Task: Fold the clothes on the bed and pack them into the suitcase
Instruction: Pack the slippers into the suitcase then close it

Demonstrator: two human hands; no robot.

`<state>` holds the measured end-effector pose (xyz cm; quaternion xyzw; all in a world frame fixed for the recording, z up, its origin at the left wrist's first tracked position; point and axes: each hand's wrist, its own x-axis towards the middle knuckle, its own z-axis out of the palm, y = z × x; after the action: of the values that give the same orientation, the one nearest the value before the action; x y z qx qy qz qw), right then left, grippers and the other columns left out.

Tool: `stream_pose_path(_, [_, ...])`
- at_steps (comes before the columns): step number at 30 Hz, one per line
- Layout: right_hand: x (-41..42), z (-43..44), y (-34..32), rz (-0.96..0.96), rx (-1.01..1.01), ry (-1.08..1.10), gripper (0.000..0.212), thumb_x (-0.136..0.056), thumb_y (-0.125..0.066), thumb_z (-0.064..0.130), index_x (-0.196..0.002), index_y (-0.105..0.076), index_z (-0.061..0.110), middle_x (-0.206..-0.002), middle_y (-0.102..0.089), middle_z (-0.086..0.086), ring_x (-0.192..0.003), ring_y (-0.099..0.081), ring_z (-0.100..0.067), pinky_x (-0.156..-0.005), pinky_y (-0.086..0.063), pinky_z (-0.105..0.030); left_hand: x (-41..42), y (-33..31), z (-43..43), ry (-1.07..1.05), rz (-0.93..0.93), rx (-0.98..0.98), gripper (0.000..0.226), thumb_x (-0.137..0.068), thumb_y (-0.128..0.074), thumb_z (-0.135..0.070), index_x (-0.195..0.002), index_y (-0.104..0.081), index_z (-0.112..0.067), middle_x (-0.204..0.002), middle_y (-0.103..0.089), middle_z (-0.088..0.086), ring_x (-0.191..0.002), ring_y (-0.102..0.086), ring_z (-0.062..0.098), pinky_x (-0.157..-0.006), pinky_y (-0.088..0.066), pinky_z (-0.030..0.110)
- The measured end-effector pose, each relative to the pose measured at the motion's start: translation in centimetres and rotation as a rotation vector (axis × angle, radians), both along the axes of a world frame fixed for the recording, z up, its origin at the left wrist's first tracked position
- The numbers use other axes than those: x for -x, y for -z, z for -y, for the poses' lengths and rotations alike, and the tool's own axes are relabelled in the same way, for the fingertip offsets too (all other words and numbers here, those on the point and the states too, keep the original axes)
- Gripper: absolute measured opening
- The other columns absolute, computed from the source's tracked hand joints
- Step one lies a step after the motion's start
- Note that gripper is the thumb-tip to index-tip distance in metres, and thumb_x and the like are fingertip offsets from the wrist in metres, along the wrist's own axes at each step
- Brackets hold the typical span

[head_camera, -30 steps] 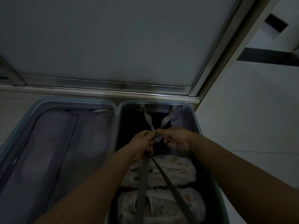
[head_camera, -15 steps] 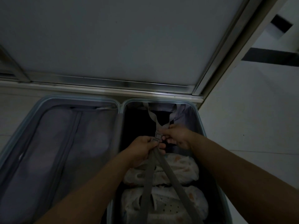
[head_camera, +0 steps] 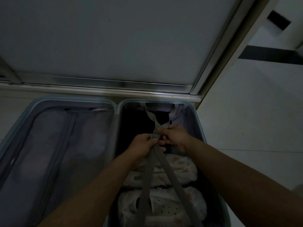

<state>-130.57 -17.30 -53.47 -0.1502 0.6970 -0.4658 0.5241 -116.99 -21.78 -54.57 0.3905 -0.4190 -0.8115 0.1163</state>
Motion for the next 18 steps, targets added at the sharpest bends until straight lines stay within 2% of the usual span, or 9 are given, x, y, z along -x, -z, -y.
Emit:
stream_pose_path(4, [0.2, -0.4, -0.3, 0.109, 0.009, 0.086, 0.028, -0.096, -0.057, 0.007, -0.068, -0.058, 0.004, -0.052, -0.047, -0.005, -0.041, -0.046, -0.01, -0.045, -0.048, -0.02, 0.3, 0.3, -0.1, 0.021, -0.008, 0.003, 0.022, -0.101, -0.04, 0.0, -0.106, -0.061, -0.003, -0.089, -0.07, 0.011, -0.066, -0.072, 0.02, -0.062, -0.06, 0.029])
stream_pose_path(9, [0.0, -0.1, -0.1, -0.004, 0.007, 0.069, 0.029, -0.096, -0.058, 0.008, -0.067, -0.056, 0.005, -0.049, -0.048, -0.004, -0.036, -0.045, -0.007, -0.04, -0.043, -0.018, 0.5, 0.8, -0.2, 0.009, -0.014, 0.005, 0.023, -0.101, -0.04, 0.0, -0.11, -0.061, -0.001, -0.09, -0.069, 0.012, -0.066, -0.072, 0.02, -0.062, -0.06, 0.029])
stream_pose_path(12, [0.2, -0.2, 0.1, 0.032, 0.021, 0.048, 0.029, -0.096, -0.058, 0.008, -0.067, -0.056, 0.004, -0.049, -0.048, -0.005, -0.037, -0.046, -0.009, -0.039, -0.043, -0.019, 0.6, 0.8, -0.1, 0.015, -0.005, 0.015, 0.023, -0.101, -0.039, 0.0, -0.112, -0.06, 0.002, -0.091, -0.069, 0.013, -0.065, -0.071, 0.02, -0.061, -0.059, 0.028])
stream_pose_path(15, [0.4, -0.4, 0.2, 0.129, 0.017, -0.015, 0.025, -0.096, -0.059, 0.012, -0.073, -0.06, 0.002, -0.056, -0.051, -0.007, -0.046, -0.05, -0.014, -0.046, -0.046, -0.027, 0.6, 1.0, 0.0, 0.0, 0.012, 0.01, 0.023, -0.1, -0.041, 0.0, -0.114, -0.059, 0.007, -0.092, -0.069, 0.017, -0.067, -0.072, 0.023, -0.062, -0.06, 0.031])
stream_pose_path(18, [0.7, -0.3, 0.6, 0.147, -0.066, -0.113, 0.021, -0.094, -0.063, 0.02, -0.083, -0.069, 0.004, -0.065, -0.056, -0.012, -0.055, -0.051, -0.02, -0.056, -0.046, -0.034, 0.8, 1.5, 0.7, -0.008, 0.027, 0.035, 0.023, -0.099, -0.048, -0.003, -0.119, -0.058, 0.003, -0.104, -0.07, 0.022, -0.084, -0.072, 0.034, -0.074, -0.06, 0.041])
